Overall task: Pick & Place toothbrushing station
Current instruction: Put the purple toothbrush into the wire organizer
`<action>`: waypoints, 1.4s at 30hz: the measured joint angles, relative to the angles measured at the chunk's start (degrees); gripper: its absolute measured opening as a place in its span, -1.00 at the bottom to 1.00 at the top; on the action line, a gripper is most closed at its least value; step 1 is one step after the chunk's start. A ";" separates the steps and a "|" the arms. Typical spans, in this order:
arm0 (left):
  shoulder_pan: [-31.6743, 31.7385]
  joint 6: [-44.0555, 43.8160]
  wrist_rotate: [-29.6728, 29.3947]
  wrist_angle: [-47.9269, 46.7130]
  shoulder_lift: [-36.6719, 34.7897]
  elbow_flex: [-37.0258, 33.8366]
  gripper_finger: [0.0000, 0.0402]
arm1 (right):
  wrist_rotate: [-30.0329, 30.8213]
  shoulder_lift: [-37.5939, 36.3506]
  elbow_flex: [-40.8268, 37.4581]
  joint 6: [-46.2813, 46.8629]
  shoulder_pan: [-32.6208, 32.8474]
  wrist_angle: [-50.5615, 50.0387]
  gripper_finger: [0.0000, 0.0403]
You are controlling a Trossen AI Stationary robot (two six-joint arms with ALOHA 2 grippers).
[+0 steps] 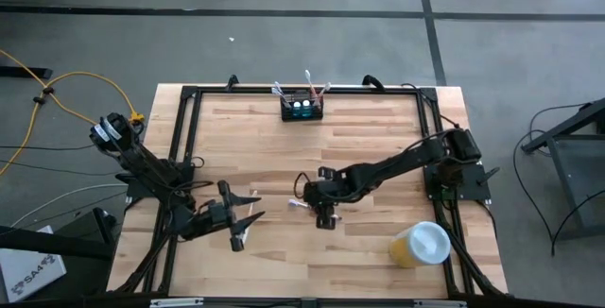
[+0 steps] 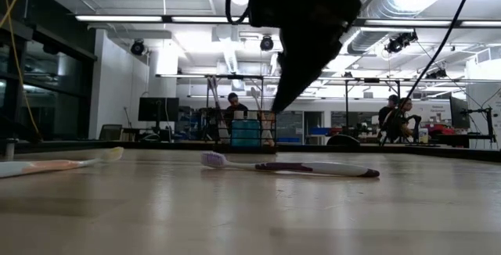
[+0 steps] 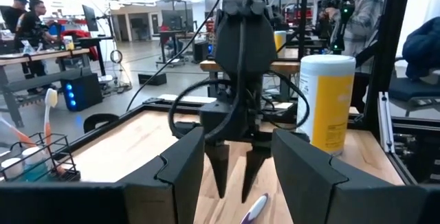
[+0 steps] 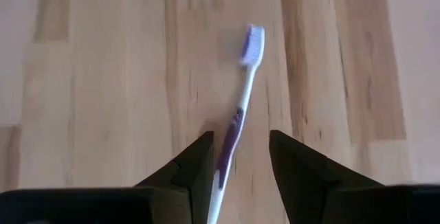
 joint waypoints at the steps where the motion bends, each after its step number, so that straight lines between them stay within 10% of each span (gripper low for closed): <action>1: -0.19 0.00 -0.35 0.02 0.00 0.00 -0.17 | 0.02 0.09 0.00 0.47 0.33 -0.49 -0.34; 42: -0.64 0.02 -0.78 0.04 0.00 0.02 -0.17 | -3.20 4.42 -12.35 8.71 1.19 18.59 -0.34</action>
